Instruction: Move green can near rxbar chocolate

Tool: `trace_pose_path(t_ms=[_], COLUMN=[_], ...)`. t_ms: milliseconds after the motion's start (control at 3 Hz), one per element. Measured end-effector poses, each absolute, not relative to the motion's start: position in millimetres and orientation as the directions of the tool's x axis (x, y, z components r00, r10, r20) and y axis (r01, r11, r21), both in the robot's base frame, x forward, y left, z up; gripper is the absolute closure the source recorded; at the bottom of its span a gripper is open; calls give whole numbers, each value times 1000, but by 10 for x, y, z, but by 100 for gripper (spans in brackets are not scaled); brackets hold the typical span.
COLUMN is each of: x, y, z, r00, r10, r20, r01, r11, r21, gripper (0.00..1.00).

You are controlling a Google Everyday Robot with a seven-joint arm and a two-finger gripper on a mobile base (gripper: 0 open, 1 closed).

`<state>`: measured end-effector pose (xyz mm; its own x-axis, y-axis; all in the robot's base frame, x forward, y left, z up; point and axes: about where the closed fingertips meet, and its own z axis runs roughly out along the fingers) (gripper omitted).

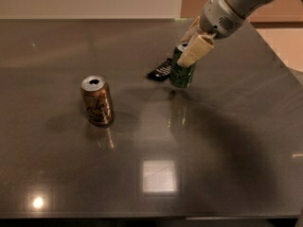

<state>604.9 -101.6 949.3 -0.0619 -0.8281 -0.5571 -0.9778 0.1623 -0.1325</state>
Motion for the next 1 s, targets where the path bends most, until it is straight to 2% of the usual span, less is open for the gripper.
trace_pose_path(t_ms=[333, 667, 1000], x=[6219, 6352, 6460], y=[-1017, -1020, -1014], z=[9362, 9281, 9241], r00=[-82, -94, -104], r10=[-830, -836, -847], r20=[-552, -541, -522], r01=[-979, -979, -977], r11=[170, 178, 184], r21=[-110, -105, -104], gripper=[100, 85, 62])
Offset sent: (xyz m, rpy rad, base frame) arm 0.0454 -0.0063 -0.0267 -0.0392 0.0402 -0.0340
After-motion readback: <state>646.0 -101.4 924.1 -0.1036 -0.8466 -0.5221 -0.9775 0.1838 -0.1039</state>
